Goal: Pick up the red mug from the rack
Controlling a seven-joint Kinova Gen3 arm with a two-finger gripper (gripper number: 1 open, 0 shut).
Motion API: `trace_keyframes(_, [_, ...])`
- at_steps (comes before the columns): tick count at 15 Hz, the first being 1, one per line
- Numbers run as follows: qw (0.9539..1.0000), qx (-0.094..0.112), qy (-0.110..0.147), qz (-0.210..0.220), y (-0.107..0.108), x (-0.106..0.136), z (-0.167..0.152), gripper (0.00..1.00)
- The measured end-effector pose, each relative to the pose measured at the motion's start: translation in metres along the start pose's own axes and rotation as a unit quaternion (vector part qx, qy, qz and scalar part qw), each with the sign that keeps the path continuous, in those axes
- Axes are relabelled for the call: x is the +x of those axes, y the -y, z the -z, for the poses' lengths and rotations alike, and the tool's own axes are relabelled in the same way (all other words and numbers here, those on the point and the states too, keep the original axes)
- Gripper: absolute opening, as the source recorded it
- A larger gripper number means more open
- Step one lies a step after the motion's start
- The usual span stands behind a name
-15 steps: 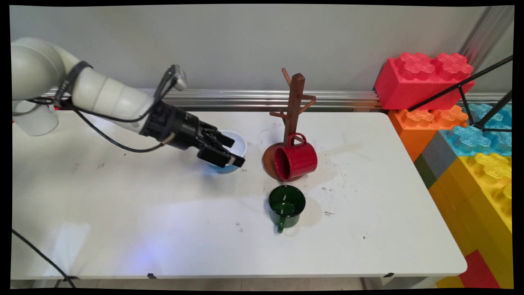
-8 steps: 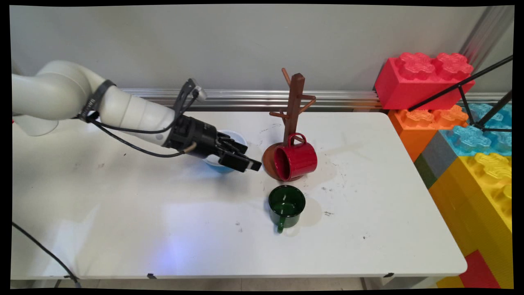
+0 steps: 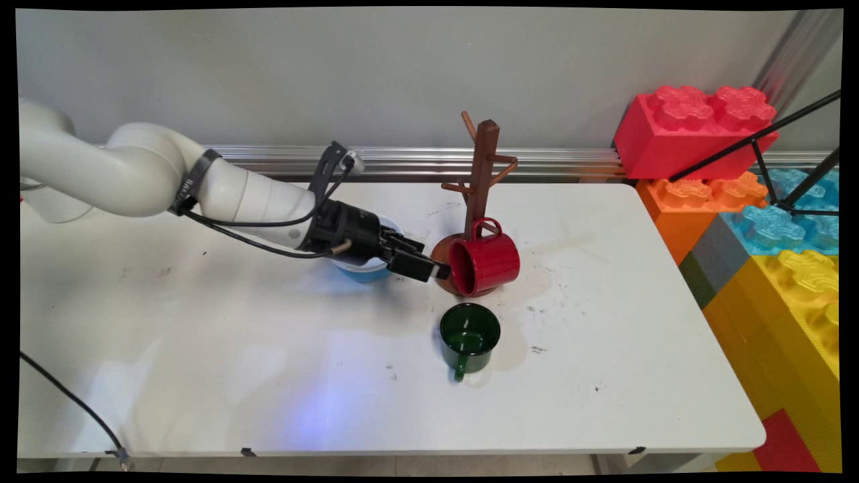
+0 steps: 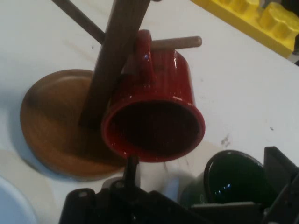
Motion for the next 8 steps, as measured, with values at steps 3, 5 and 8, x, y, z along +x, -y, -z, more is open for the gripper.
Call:
trace_keyframes(3, [0.9999, -0.003, -0.004, 0.013, 0.000, -0.001, -0.009, 1.00])
trace_keyframes(5, [0.9998, -0.005, -0.006, 0.019, -0.001, -0.002, -0.012, 1.00])
trace_keyframes(8, [0.9995, -0.007, -0.010, 0.029, -0.002, -0.003, -0.017, 1.00])
